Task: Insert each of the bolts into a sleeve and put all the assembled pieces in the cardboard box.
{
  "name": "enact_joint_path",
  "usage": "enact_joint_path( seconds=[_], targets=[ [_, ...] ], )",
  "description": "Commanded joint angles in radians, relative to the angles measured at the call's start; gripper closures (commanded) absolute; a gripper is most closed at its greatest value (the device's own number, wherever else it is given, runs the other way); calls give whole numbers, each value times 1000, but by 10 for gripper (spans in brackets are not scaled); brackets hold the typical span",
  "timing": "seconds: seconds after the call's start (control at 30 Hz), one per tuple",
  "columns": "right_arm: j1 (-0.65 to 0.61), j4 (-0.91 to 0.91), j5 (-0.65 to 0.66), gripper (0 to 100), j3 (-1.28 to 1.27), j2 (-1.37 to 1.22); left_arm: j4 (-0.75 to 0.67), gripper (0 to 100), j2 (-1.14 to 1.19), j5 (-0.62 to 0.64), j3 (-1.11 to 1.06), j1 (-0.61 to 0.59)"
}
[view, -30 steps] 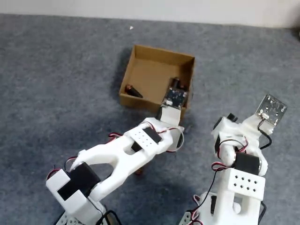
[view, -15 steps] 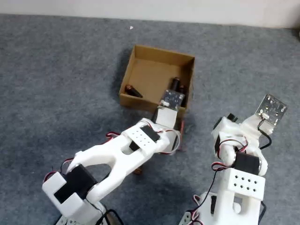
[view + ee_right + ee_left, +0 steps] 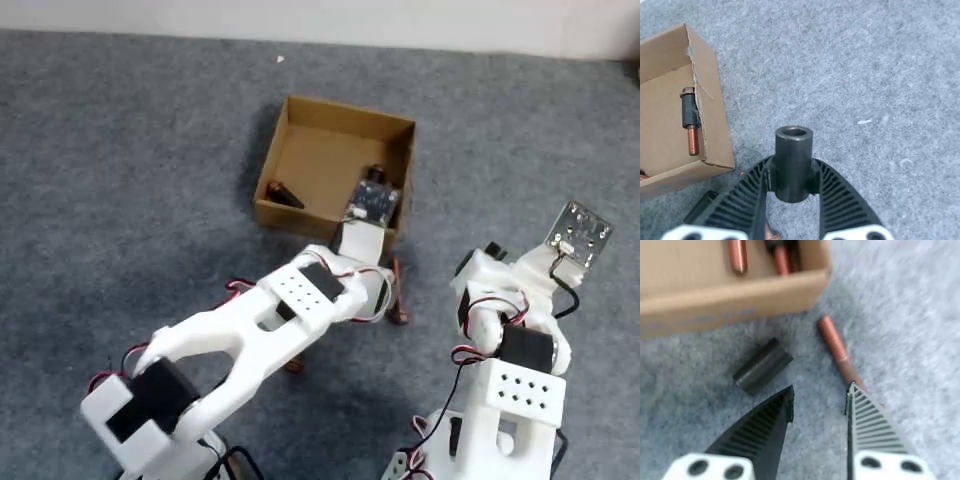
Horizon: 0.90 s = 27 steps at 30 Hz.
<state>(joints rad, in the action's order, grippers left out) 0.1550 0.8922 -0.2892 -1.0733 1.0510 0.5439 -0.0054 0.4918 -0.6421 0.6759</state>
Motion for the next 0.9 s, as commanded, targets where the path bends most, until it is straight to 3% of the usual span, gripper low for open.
enact_joint_path(
  seconds=[0.0, 0.3, 0.5, 0.67, 0.87],
  targets=[
    [16, -30, 0, 993, 8, 30, -2, 825, -56, 12, 48, 58],
    [16, -30, 2, 993, 8, 30, -55, 825, 193, 12, 154, 91],
    [16, -30, 2, 993, 8, 30, 81, 832, 248, 12, 243, 97],
    [16, -30, 2, 993, 8, 30, 84, 1000, 246, 6, 243, 91],
    [24, -30, 2, 993, 8, 30, 92, 995, 237, 6, 242, 99]
  ],
)
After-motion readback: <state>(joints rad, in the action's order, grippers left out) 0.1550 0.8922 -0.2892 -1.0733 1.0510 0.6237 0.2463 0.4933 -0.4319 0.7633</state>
